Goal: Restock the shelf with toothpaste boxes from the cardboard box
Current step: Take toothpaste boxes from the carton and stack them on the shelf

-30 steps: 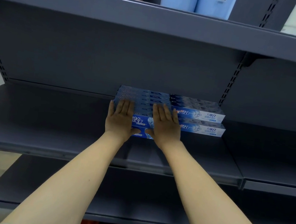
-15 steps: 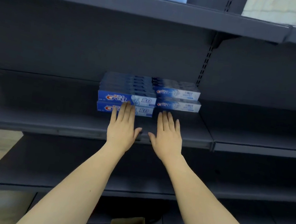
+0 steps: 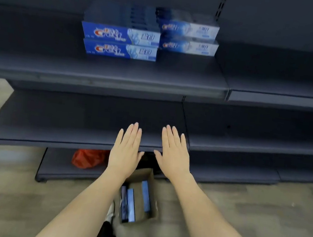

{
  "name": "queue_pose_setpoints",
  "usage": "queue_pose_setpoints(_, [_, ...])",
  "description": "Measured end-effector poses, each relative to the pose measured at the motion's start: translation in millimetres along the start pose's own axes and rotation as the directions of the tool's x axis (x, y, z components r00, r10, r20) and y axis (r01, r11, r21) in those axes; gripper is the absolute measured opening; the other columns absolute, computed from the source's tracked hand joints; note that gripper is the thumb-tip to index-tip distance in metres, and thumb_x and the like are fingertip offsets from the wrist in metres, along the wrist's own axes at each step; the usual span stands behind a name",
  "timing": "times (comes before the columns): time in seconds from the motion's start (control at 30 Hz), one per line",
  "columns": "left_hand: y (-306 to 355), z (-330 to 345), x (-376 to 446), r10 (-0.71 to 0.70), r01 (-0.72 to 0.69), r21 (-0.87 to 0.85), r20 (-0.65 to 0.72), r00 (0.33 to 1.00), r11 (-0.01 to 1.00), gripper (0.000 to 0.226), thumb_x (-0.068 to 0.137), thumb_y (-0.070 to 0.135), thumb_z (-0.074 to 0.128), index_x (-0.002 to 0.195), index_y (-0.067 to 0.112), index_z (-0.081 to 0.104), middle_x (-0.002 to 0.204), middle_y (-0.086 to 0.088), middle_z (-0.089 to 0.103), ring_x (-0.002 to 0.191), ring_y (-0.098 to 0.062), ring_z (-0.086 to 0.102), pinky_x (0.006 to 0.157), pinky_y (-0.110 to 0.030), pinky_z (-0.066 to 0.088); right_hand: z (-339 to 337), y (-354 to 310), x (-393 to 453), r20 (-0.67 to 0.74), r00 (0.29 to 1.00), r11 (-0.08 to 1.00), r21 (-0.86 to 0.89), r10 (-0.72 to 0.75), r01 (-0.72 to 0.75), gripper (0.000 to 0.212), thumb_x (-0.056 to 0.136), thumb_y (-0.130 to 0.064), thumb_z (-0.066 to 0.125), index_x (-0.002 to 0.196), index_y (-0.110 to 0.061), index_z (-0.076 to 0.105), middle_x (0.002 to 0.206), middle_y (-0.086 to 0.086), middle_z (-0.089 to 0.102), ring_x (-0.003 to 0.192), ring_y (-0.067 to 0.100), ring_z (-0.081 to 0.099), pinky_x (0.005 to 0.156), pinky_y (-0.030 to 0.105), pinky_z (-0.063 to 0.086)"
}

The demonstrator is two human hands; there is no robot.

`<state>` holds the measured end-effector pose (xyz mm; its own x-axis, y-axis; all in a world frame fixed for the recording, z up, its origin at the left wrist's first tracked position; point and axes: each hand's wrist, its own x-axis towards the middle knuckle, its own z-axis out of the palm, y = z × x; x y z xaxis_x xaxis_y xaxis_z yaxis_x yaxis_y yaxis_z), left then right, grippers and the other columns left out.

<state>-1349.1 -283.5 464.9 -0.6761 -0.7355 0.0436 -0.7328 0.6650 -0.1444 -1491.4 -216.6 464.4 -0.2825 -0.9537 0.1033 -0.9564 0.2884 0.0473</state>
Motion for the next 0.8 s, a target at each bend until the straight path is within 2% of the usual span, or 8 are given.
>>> queue_pose_setpoints(0.27, [2.3, 98.6, -19.8, 0.068, -0.063, -0.030, 0.250, 0.966, 0.998, 0.070, 0.100, 0.043, 0.031, 0.151, 0.004, 0.002, 0.158, -0.012, -0.005, 0.147, -0.025, -0.005, 0.118, -0.041, -0.004, 99.7, -15.6, -40.3, 0.301, 0.954, 0.995, 0.100, -0.016, -0.015, 0.071, 0.100, -0.041, 0.033, 0.151, -0.007, -0.004, 0.160, 0.008, -0.005, 0.147, 0.023, -0.008, 0.118, 0.039, -0.009])
queue_pose_setpoints(0.37, [6.4, 148.7, -20.9, 0.139, -0.114, -0.096, 0.307, 0.941, 0.989, 0.076, 0.078, 0.045, 0.069, 0.137, 0.001, 0.046, 0.146, -0.016, 0.040, 0.136, -0.028, 0.039, 0.113, -0.045, 0.025, 154.5, -31.5, -48.6, 0.375, 0.927, 0.995, 0.095, -0.003, -0.036, 0.074, 0.096, -0.042, 0.044, 0.150, -0.004, 0.010, 0.159, 0.009, 0.008, 0.147, 0.025, 0.005, 0.119, 0.041, 0.001])
queue_pose_setpoints(0.43, [10.4, 181.5, -20.7, 0.182, -0.148, -0.123, 0.343, 0.921, 0.981, 0.077, 0.063, 0.044, 0.082, 0.125, 0.002, 0.061, 0.135, -0.014, 0.054, 0.124, -0.026, 0.053, 0.108, -0.043, 0.035, 193.2, -43.7, -53.7, 0.424, 0.905, 0.992, 0.102, 0.023, -0.073, 0.082, 0.078, -0.047, 0.070, 0.140, -0.003, 0.041, 0.147, 0.011, 0.040, 0.138, 0.025, 0.037, 0.113, 0.043, 0.025])
queue_pose_setpoints(0.5, [13.7, 220.0, -23.9, 0.200, -0.160, -0.135, 0.390, 0.899, 0.978, 0.079, 0.078, 0.046, 0.069, 0.139, 0.001, 0.044, 0.149, -0.014, 0.035, 0.138, -0.025, 0.036, 0.115, -0.040, 0.021, 237.0, -52.8, -57.6, 0.447, 0.895, 0.987, 0.133, 0.022, -0.091, 0.086, 0.052, -0.049, 0.086, 0.123, -0.005, 0.062, 0.129, 0.009, 0.061, 0.120, 0.023, 0.058, 0.099, 0.043, 0.043])
queue_pose_setpoints(0.57, [19.0, 254.0, -27.7, 0.246, -0.211, -0.129, 0.435, 0.866, 0.969, 0.072, 0.098, 0.042, 0.038, 0.150, 0.003, 0.006, 0.158, -0.011, -0.002, 0.147, -0.023, -0.001, 0.115, -0.037, -0.010, 265.6, -58.6, -57.9, 0.482, 0.876, 0.981, 0.155, 0.028, -0.117, 0.089, 0.041, -0.049, 0.089, 0.116, -0.005, 0.067, 0.122, 0.009, 0.065, 0.113, 0.022, 0.063, 0.091, 0.044, 0.050])
queue_pose_setpoints(0.63, [25.3, 293.0, -29.3, 0.248, -0.207, -0.141, 0.432, 0.867, 0.968, 0.068, 0.102, 0.039, 0.026, 0.150, 0.005, -0.007, 0.158, -0.009, -0.014, 0.146, -0.021, -0.014, 0.111, -0.035, -0.019, 297.5, -61.5, -56.7, 0.521, 0.853, 0.977, 0.162, 0.033, -0.137, 0.090, 0.066, -0.049, 0.078, 0.135, -0.001, 0.048, 0.143, 0.012, 0.046, 0.133, 0.024, 0.044, 0.108, 0.042, 0.036])
queue_pose_setpoints(0.7, [32.2, 330.3, -29.2, 0.252, -0.199, -0.166, 0.437, 0.864, 0.966, 0.066, 0.102, 0.036, 0.026, 0.150, 0.005, -0.009, 0.157, -0.009, -0.016, 0.145, -0.021, -0.016, 0.113, -0.036, -0.018, 330.4, -61.0, -55.7, 0.578, 0.816, 0.979, 0.170, -0.008, -0.111, 0.078, 0.095, -0.043, 0.046, 0.151, -0.006, 0.005, 0.160, 0.008, 0.003, 0.148, 0.021, 0.003, 0.119, 0.037, 0.001])
queue_pose_setpoints(0.8, [39.8, 380.6, -21.4, 0.284, -0.234, -0.162, 0.484, 0.828, 0.959, 0.065, 0.102, 0.025, 0.031, 0.149, 0.004, -0.011, 0.157, -0.011, -0.017, 0.145, -0.022, -0.017, 0.115, -0.037, -0.015, 384.6, -59.4, -56.0, 0.581, 0.814, 0.975, 0.176, 0.007, -0.135, 0.073, 0.100, -0.037, 0.035, 0.150, -0.011, -0.010, 0.159, 0.003, -0.013, 0.147, 0.018, -0.010, 0.118, 0.033, -0.007])
